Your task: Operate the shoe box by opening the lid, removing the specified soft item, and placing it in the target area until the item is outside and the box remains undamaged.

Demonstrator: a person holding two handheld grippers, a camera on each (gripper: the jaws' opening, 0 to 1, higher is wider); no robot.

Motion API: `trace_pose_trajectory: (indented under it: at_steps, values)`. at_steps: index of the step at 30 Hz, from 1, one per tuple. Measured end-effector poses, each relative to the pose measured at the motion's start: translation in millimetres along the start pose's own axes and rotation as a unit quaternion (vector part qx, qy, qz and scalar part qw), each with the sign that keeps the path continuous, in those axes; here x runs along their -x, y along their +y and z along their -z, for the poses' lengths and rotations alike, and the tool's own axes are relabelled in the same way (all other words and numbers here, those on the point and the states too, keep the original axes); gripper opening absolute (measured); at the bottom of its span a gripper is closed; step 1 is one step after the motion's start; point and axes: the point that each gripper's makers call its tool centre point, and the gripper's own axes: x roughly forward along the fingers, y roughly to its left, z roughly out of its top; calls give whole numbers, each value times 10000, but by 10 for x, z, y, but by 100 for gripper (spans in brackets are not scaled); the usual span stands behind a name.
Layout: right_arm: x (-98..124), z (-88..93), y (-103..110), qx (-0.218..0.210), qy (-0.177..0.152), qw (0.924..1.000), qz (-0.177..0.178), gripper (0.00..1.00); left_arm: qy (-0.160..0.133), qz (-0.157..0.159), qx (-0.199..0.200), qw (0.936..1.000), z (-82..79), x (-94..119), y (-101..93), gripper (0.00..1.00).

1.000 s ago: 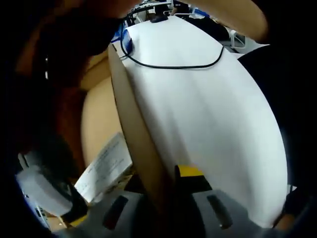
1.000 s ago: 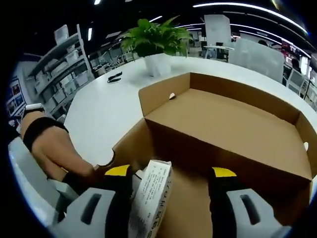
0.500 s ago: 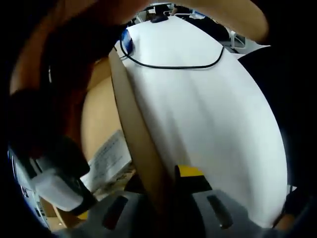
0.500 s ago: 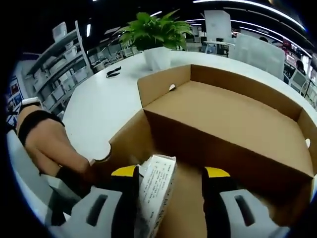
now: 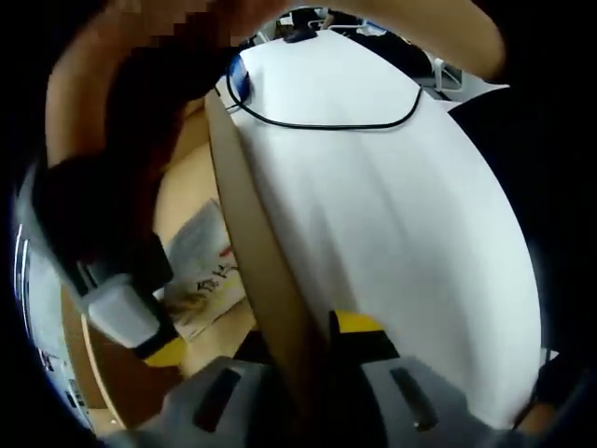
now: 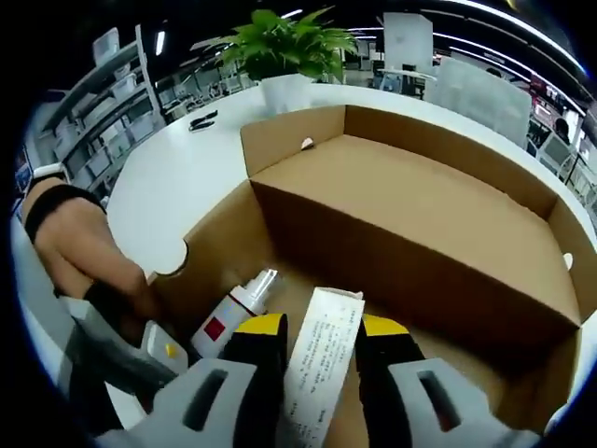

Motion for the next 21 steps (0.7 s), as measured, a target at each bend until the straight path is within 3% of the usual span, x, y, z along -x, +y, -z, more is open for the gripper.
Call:
trace_pose_trajectory:
  at_steps: [8,21]
  values:
    - [98,107,-210,173,193,9995,205,22,0,1,-2,10000,2,-2,0,12]
    - [217,204,-521,457,332,9975,427,22,6,-1,-6,10000,2,-1,-2,12]
